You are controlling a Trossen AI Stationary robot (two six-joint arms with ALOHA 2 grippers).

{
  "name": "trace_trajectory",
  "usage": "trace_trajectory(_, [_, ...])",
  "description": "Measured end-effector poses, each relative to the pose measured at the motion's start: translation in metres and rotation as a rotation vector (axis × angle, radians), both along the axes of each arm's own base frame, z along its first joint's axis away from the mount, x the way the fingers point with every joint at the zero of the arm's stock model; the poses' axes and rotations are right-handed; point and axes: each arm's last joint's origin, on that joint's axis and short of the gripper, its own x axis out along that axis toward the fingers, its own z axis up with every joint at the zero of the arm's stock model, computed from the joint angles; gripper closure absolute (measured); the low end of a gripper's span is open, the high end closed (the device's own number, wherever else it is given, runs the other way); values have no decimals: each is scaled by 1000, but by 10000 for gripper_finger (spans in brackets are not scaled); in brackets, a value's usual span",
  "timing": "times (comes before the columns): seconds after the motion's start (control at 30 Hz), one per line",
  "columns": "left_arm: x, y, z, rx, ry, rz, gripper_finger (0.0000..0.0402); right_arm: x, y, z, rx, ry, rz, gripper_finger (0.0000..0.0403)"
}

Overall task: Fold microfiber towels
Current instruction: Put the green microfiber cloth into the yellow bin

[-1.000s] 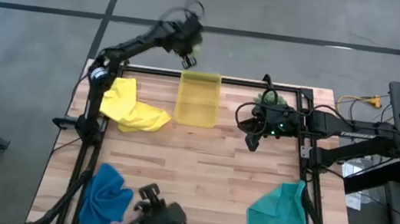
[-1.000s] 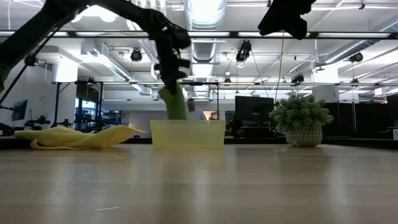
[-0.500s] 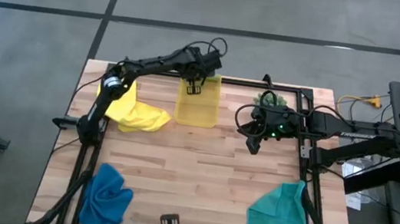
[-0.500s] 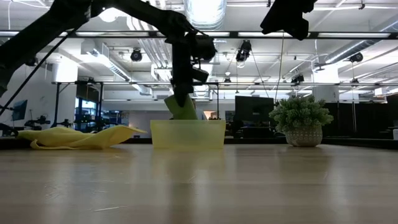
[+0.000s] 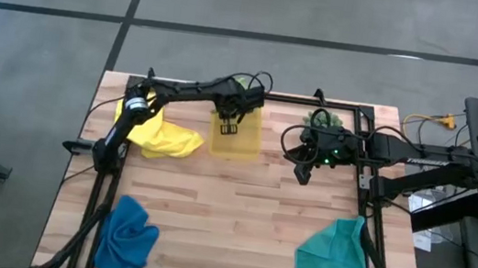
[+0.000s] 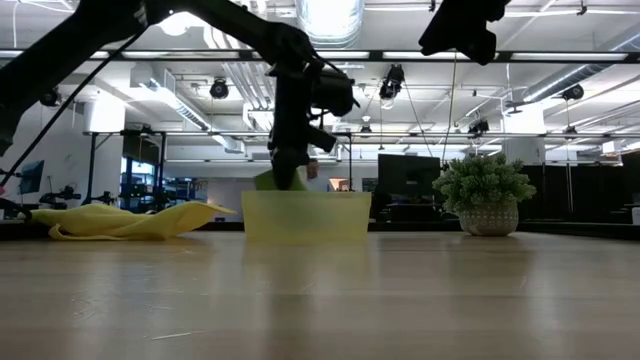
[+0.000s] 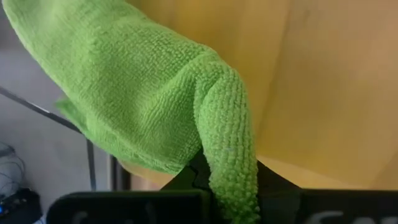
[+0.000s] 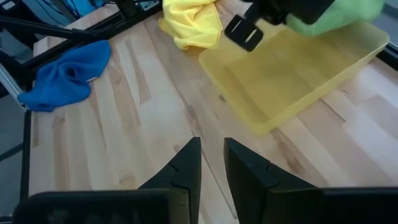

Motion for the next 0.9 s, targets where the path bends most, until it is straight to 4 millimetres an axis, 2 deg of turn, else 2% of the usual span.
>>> trace_trajectory(0.13, [-2,-7,-9,-40,-3,52,400,0,0,-2,0,5,0,339])
trace_trajectory(0.23, [-3,-12,-7,-47,2,87,400,0,0,-2,1,7,0,339])
trace_trajectory(0.57, [-17,-17,44,38,-113,127,400,5,1,-9,-18,-37,14,339])
trace_trajectory(0.7, [-19,-18,51,42,-146,139,400,25,-6,-36,-58,-128,17,339])
trace_trajectory(0.9, [-23,-25,50,14,-110,174,400,51,-40,-87,60,-134,-29,339])
